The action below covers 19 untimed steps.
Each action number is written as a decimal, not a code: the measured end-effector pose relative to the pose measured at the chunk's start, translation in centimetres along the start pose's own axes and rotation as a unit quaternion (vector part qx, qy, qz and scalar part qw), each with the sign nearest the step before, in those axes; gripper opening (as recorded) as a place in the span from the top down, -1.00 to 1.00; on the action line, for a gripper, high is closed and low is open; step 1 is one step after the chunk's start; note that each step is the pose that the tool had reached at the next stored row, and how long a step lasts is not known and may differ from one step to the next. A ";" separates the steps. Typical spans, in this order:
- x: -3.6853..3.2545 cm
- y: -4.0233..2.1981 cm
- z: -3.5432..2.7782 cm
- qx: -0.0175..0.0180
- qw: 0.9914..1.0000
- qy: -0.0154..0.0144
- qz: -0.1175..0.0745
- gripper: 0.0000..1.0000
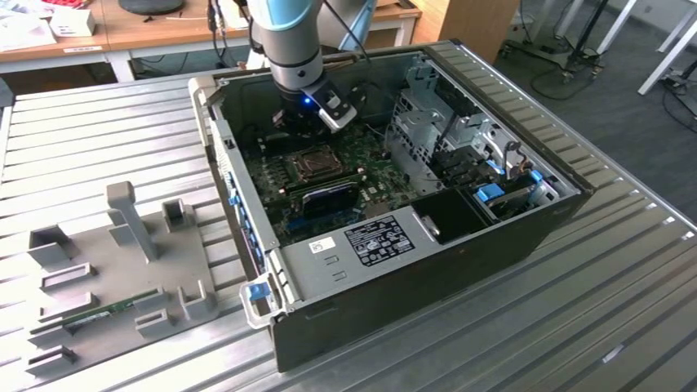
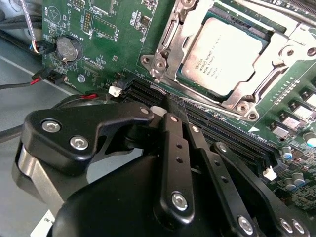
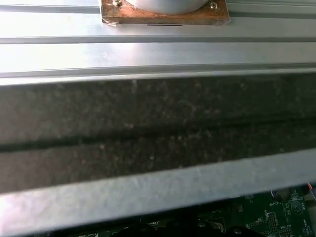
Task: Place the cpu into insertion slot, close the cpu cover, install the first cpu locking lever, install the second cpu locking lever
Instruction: 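Install the first cpu locking lever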
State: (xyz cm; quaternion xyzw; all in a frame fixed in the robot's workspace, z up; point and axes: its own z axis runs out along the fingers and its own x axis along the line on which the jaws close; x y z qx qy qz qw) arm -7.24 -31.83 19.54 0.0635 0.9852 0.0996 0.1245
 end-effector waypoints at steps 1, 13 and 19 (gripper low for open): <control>0.00 -0.02 0.02 0.000 1.000 0.000 0.000 0.80; 0.04 -0.19 0.22 0.000 1.000 0.000 0.001 0.80; 0.07 -0.24 0.35 0.001 1.000 0.000 0.002 0.80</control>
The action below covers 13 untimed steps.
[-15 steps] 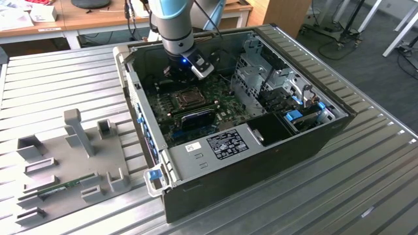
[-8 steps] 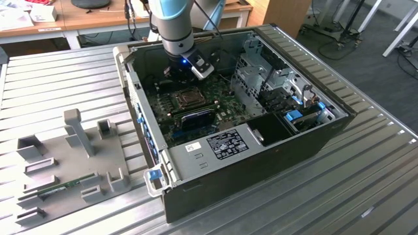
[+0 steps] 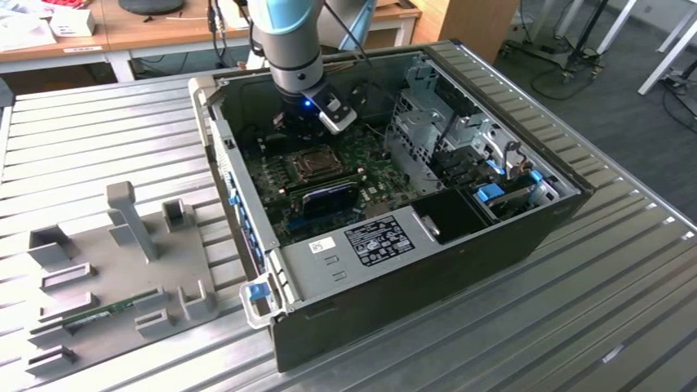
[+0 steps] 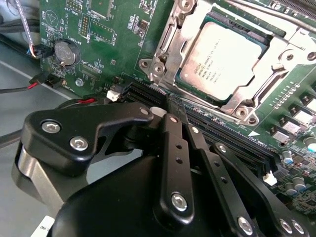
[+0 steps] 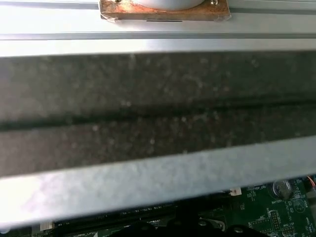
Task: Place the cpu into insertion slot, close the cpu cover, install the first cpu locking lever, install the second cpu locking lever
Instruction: 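Install the first cpu locking lever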
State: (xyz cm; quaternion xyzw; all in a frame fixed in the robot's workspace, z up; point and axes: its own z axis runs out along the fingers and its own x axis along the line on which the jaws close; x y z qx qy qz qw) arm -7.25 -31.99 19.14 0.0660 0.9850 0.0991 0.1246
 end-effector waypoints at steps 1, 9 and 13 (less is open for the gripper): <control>0.01 -0.01 0.03 0.000 1.000 0.000 0.000 0.80; 0.03 -0.02 0.18 0.000 1.000 0.000 0.001 0.80; 0.04 -0.04 0.18 0.000 1.000 0.000 0.001 0.80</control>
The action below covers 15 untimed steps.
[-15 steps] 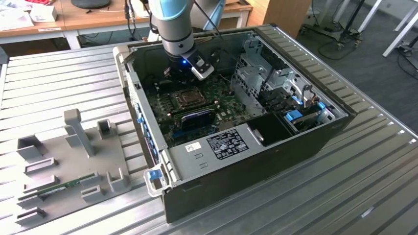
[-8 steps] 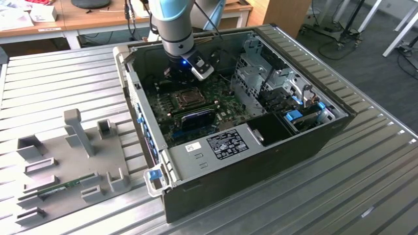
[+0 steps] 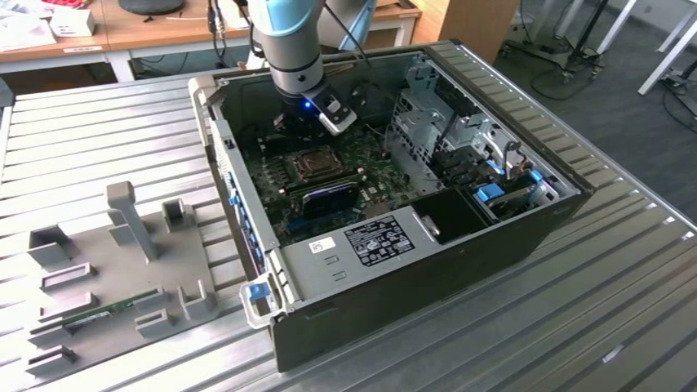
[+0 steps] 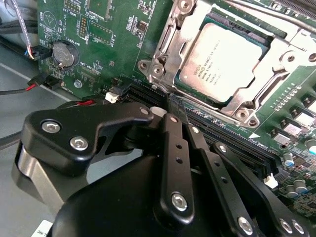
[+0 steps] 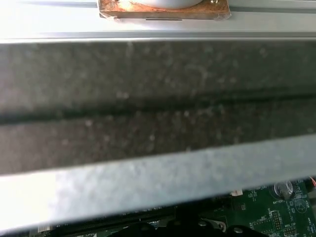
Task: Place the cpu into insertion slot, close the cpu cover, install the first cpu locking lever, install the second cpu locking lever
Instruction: 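Install the first cpu locking lever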
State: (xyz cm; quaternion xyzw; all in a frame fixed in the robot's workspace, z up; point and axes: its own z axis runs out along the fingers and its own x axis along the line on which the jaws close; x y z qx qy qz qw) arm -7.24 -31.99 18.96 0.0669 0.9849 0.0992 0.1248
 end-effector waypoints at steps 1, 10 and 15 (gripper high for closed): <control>0.00 0.00 0.00 0.000 1.000 0.000 0.000 0.80; -0.01 0.01 -0.03 -0.013 1.000 0.001 0.004 0.80; -0.04 0.04 -0.14 -0.013 1.000 0.001 0.004 0.80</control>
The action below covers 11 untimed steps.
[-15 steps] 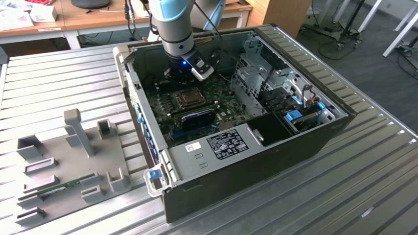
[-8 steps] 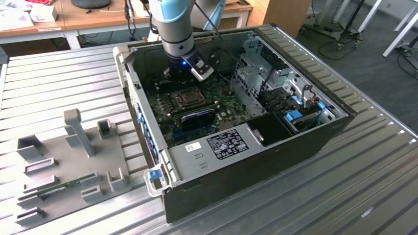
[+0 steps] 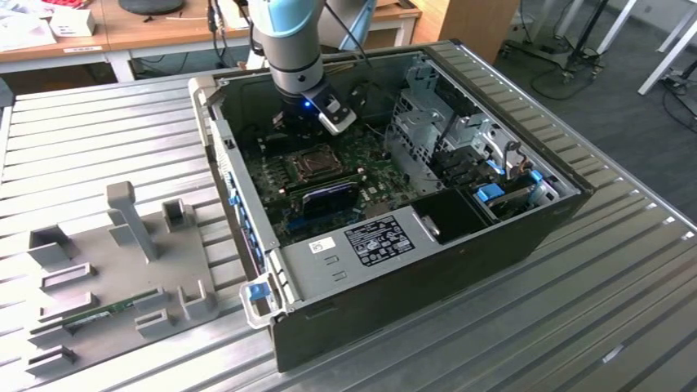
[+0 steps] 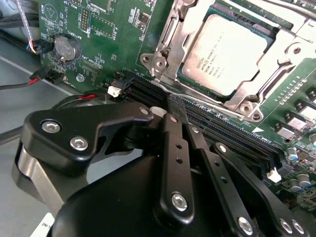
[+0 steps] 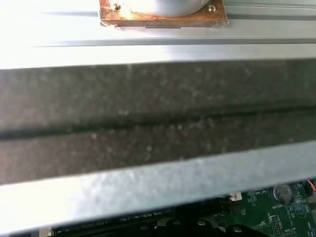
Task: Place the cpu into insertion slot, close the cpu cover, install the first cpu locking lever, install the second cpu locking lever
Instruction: 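Install the first cpu locking lever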
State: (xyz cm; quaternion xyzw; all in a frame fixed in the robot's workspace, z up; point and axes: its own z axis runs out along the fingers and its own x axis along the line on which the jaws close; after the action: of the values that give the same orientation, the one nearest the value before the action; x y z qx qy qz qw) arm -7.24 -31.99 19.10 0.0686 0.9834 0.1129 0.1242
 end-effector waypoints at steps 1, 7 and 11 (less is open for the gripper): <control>0.00 0.00 -0.02 0.000 1.000 0.000 0.000 0.80; -0.13 0.13 -0.55 0.000 1.000 0.000 0.000 0.80; -0.22 0.23 -0.92 0.000 1.000 0.000 0.000 0.80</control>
State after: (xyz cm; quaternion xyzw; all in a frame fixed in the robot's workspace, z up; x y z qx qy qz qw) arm -7.24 -31.99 20.07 0.0685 0.9835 0.1124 0.1242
